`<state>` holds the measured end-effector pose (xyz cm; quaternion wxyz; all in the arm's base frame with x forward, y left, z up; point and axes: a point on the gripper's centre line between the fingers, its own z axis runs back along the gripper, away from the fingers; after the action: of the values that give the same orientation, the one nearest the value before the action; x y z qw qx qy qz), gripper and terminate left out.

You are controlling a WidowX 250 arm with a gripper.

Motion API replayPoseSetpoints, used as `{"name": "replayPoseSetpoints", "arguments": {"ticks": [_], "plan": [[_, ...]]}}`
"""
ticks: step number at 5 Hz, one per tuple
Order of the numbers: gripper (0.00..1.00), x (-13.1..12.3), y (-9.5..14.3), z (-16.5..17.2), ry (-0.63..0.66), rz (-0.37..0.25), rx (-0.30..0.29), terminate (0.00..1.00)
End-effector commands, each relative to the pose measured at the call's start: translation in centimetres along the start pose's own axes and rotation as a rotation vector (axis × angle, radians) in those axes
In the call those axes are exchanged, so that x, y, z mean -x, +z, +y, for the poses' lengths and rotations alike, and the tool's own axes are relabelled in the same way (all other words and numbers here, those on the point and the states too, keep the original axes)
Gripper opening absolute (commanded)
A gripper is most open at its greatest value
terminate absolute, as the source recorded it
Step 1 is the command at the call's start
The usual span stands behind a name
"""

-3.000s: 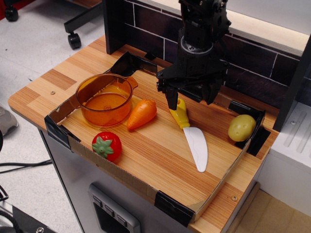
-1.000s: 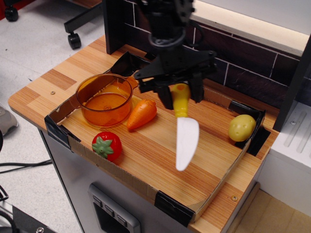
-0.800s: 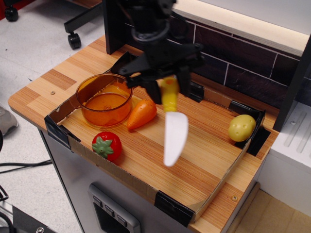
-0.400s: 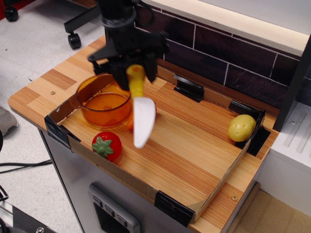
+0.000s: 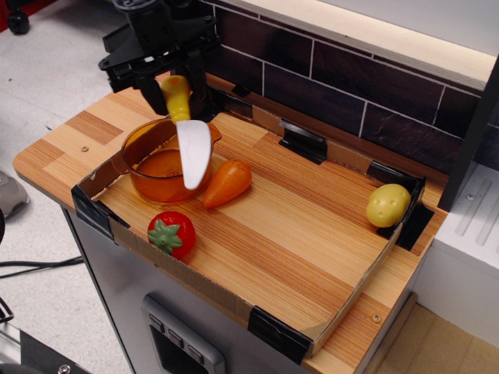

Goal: Put knife in pot

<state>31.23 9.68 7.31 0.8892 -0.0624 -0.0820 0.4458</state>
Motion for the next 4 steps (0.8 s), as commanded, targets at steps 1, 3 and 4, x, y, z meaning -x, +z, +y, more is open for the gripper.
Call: {"name": "replayPoseSetpoints", "arguments": {"ticks": [1,3,4], "plan": [[0.0,-0.1,-2.4,0.2,-0.049,-0.037,-0.066,0.0],[0.0,0.9,-2.4,0.5,-0.076,-0.033,-0.062,0.0],[0.0,0.8,-1.4,0.6,-0.067,-0.026,-0.04,0.0]]}}
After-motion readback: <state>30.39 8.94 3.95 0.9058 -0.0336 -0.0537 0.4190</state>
